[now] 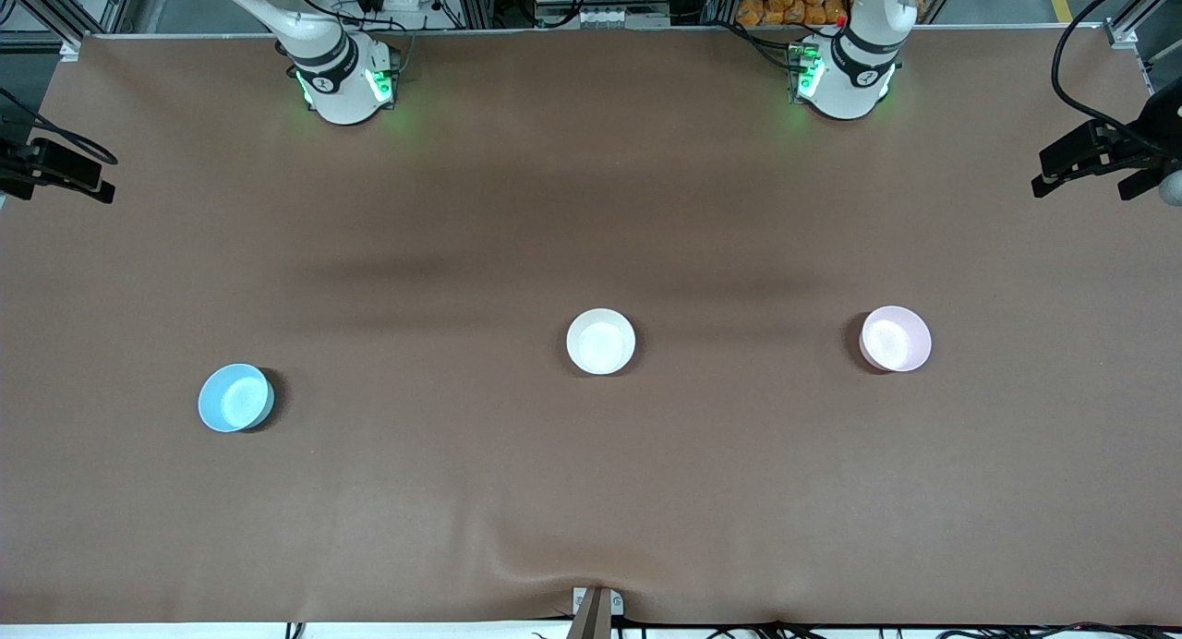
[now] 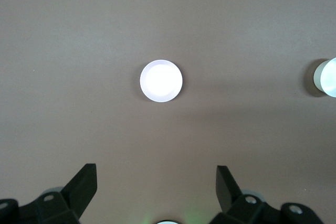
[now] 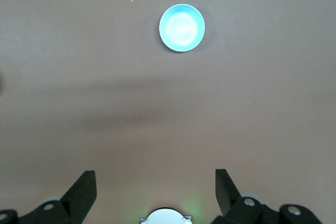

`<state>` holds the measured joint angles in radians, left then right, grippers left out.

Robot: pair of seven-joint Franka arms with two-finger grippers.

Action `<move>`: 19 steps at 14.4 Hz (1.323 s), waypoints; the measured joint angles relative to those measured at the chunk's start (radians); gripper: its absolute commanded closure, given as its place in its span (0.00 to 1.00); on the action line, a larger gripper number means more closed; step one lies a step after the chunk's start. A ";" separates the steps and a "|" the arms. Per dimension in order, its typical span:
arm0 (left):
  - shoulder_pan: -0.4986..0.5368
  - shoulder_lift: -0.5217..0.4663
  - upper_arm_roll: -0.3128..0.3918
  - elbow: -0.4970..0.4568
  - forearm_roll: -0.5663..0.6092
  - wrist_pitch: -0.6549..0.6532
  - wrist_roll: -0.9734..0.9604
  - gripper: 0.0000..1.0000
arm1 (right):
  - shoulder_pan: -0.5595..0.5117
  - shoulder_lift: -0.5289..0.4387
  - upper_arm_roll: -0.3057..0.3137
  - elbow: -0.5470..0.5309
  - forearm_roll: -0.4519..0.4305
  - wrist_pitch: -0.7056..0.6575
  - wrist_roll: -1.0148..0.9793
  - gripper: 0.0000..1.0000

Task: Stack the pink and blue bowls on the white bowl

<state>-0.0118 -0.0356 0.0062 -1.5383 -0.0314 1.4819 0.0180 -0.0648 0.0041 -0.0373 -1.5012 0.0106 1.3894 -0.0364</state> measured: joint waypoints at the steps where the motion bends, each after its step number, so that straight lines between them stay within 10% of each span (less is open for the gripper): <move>1: 0.000 0.000 0.000 0.000 0.000 0.000 0.000 0.00 | 0.000 0.000 0.000 0.000 0.000 0.000 0.000 0.00; 19: 0.015 0.189 0.005 -0.053 0.016 0.126 0.023 0.00 | 0.000 0.000 0.000 0.000 -0.001 0.000 -0.001 0.00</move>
<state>0.0027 0.1537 0.0117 -1.5914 -0.0154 1.6079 0.0412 -0.0648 0.0041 -0.0373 -1.5014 0.0099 1.3893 -0.0370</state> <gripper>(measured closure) 0.000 0.000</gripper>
